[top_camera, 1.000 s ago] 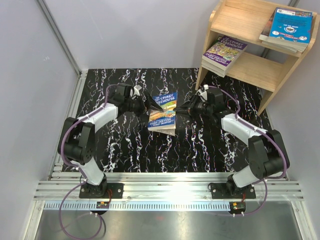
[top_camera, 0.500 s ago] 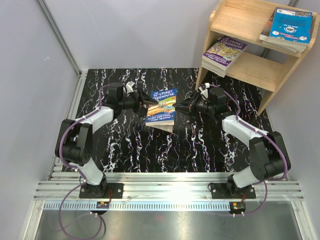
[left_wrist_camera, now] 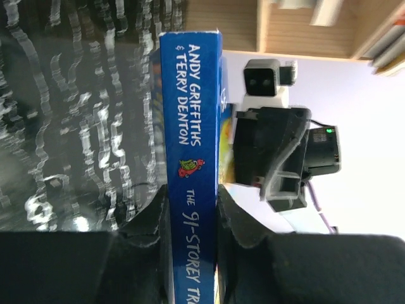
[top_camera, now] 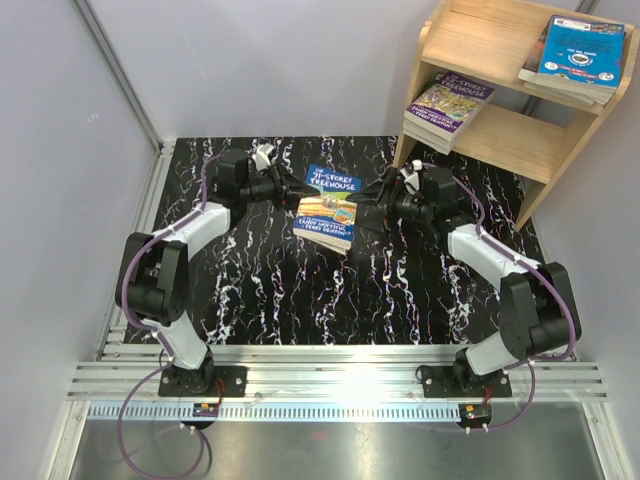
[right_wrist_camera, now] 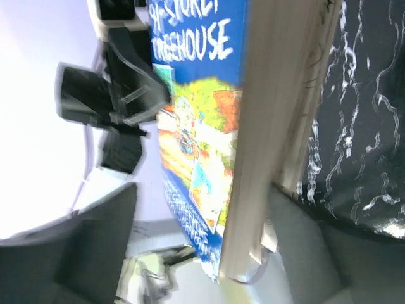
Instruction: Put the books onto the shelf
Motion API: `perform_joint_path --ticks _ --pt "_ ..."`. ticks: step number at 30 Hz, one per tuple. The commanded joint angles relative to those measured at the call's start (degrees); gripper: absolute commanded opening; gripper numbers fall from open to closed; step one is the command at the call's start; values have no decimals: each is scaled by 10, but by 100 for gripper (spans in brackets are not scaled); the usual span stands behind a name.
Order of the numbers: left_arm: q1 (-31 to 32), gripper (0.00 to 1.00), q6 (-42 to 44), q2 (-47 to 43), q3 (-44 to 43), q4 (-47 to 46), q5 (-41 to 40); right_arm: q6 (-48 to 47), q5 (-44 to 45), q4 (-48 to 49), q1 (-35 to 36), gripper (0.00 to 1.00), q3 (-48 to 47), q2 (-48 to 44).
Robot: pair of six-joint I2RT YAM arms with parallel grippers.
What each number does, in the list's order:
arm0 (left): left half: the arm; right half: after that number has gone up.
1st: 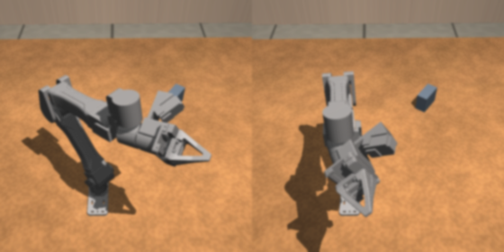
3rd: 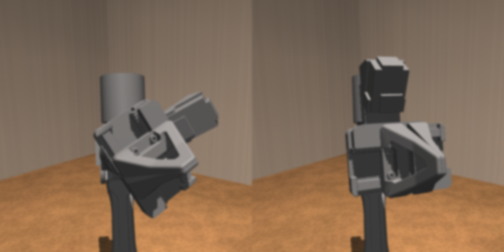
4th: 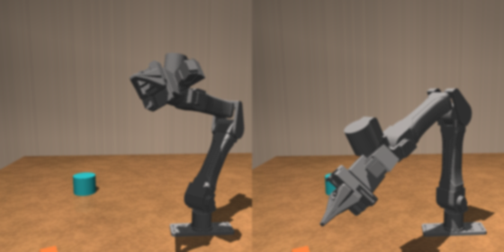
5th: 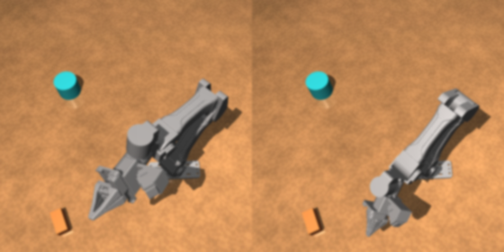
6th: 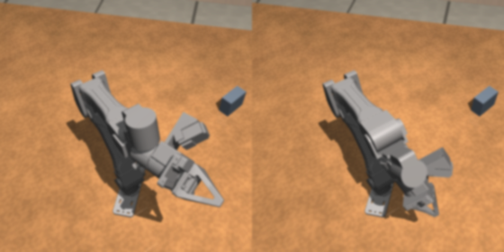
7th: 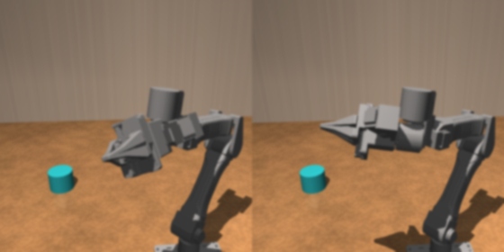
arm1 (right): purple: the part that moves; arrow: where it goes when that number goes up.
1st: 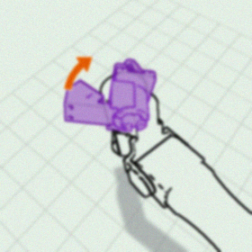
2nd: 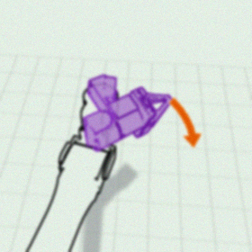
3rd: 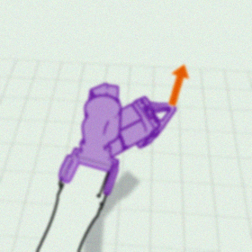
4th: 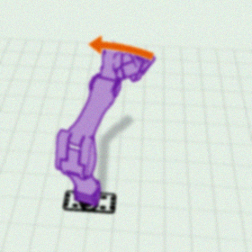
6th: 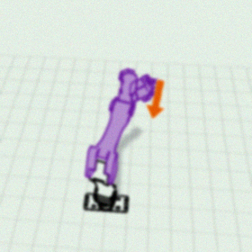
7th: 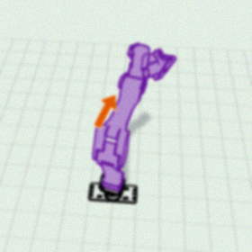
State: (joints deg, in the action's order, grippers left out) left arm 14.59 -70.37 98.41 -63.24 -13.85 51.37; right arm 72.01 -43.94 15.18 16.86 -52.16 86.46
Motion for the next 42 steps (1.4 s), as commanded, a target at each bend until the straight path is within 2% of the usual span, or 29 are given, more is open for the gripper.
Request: perform_joint_path --ticks 1,2,7,10,19,20,25,27,29,31,42 --pt "14 0 -13 -11 -90 0 57 -84 -19 -59 0 97 -59 -21" --pt "15 0 -15 -10 -106 9 58 -86 -20 -66 -5 100 -58 -23" --pt "14 0 -59 -4 -182 15 72 -65 -26 -33 -9 100 -35 -42" --pt "15 0 -106 -2 -196 -30 76 -42 -23 -5 -9 100 -29 -50" --pt "14 0 -109 -6 -173 -64 56 71 -23 110 -9 100 -25 -75" --pt "14 0 -100 -6 -174 -45 51 79 -22 117 -9 98 -23 -81" --pt "15 0 -29 -5 -209 39 19 92 -11 108 -4 67 -9 -129" --pt "17 0 -19 -3 -218 60 14 94 -5 104 -1 59 -2 -141" --pt "23 0 13 -3 -233 96 -10 96 3 94 4 45 7 -165" --pt "25 0 17 -3 -237 109 -14 96 6 93 5 42 8 -168" --pt "33 0 59 -3 -268 181 -71 96 29 75 24 42 -1 -189"
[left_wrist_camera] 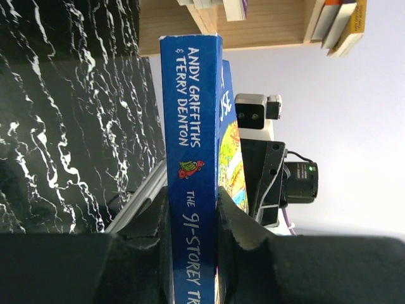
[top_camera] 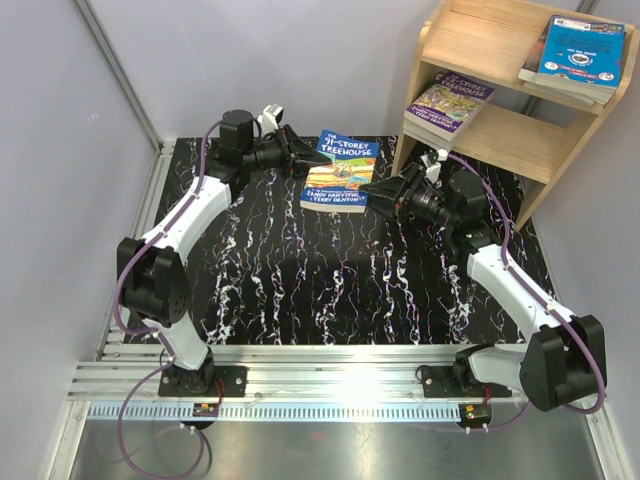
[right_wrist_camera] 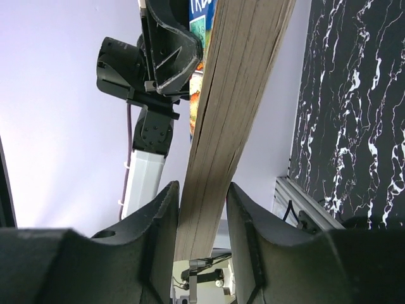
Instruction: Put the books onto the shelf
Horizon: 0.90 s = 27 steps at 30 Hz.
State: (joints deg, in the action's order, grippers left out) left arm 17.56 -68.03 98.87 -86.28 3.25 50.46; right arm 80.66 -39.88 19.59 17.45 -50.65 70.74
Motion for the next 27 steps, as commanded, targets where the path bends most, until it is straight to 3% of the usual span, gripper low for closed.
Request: perform_joint_path --ticks 1,13,19,22,25,27 --pt "5 0 38 -12 -37 14 -67 9 -11 30 20 42 -20 -31" --pt "25 0 27 -39 -19 3 -97 -10 6 9 32 32 -23 -28" --pt "49 2 22 -44 -10 -9 -97 -31 16 -20 33 0 -56 -30" --pt "54 4 19 -43 -9 -15 -92 -54 16 -56 33 0 -87 -30" --pt "57 27 22 -48 -7 -18 -84 -102 27 -133 33 0 -146 -36" --pt "57 46 35 -53 -6 -3 -81 -165 41 -238 33 0 -193 -38"
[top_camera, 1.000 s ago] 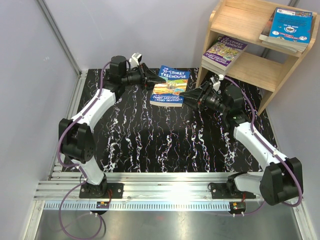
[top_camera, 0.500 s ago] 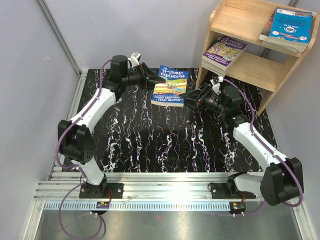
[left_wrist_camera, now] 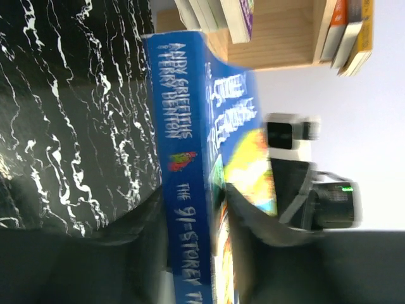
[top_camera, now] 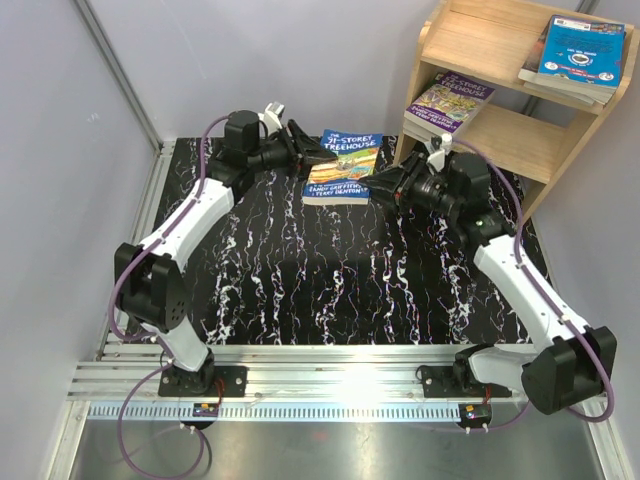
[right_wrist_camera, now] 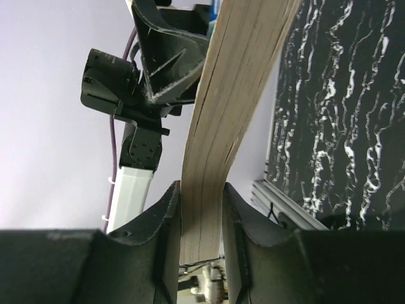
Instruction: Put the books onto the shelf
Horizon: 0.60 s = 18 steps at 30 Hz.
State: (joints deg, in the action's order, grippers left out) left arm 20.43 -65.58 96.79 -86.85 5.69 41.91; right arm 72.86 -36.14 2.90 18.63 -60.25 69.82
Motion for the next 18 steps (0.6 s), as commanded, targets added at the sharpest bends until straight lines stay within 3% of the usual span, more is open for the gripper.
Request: perform_joint_path --ticks 1,2,3,4,9,13,16,18 --pt "26 51 18 -37 0 -16 2 -107 12 -104 21 0 -147 -28" --pt "25 55 33 -38 3 -5 0 -145 14 -160 21 0 -171 -26" --pt "23 93 37 -45 8 8 -2 -159 16 -183 21 0 -194 -24" --pt "19 99 40 -49 17 7 -2 -179 14 -199 19 0 -232 -22" --pt "-4 99 41 -76 82 -5 4 -222 16 -296 14 0 -332 -12" --pt "-47 99 46 -116 136 -11 13 -285 45 -418 -6 0 -470 12" --pt "-78 99 51 -140 177 -13 21 -314 42 -463 -66 0 -562 24" --pt "-91 99 60 -154 193 -8 27 -319 12 -489 -145 0 -626 45"
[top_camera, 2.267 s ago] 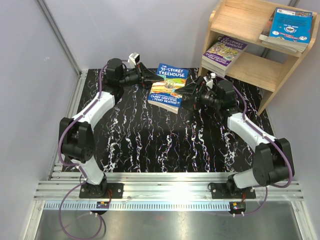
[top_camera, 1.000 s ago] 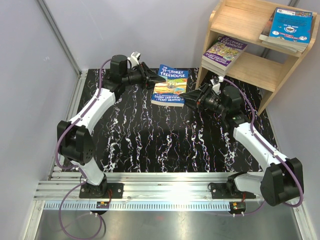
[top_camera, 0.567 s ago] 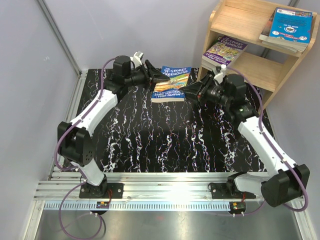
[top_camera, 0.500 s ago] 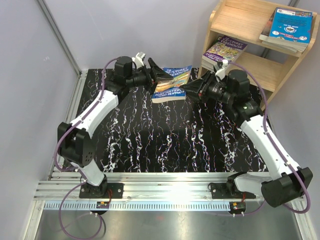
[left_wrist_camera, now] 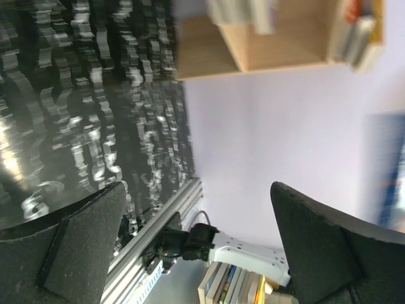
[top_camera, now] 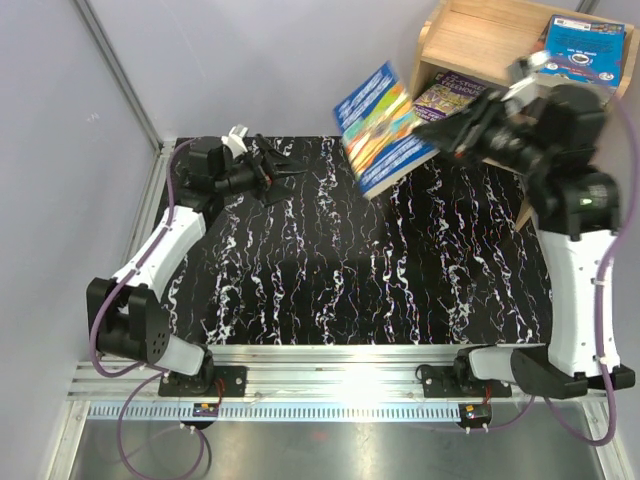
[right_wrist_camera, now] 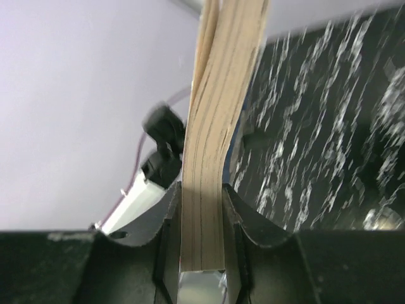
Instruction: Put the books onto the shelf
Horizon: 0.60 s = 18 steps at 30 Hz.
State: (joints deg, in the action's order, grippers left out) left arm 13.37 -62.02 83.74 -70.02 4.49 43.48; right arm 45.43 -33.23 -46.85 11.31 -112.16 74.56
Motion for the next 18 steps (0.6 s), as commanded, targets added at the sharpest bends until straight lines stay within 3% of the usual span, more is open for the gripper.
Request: perform_joint_path --ticks 1,5,7,8,10,12,14,16,18 --pt "-27 99 32 -26 34 9 14 -46 -56 -12 -99 0 -131 24" --pt "-30 99 40 -41 62 14 20 -23 -156 -33 -244 0 -254 95" --pt "-30 99 44 -53 73 12 20 64 -239 13 -346 0 -265 114" --pt "-31 99 47 -55 80 17 22 110 -266 118 -374 0 -248 119" --pt "-32 99 58 -62 82 23 22 229 -304 238 -427 0 -245 151" --pt "-33 99 66 -66 86 32 23 311 -309 338 -458 0 -250 171" --pt "-33 99 71 -65 90 32 25 458 -301 504 -521 0 -247 199" --pt "-33 99 74 -62 95 28 27 562 -293 598 -554 0 -265 241" --pt "-35 99 76 -56 97 26 28 595 -278 621 -592 0 -285 262"
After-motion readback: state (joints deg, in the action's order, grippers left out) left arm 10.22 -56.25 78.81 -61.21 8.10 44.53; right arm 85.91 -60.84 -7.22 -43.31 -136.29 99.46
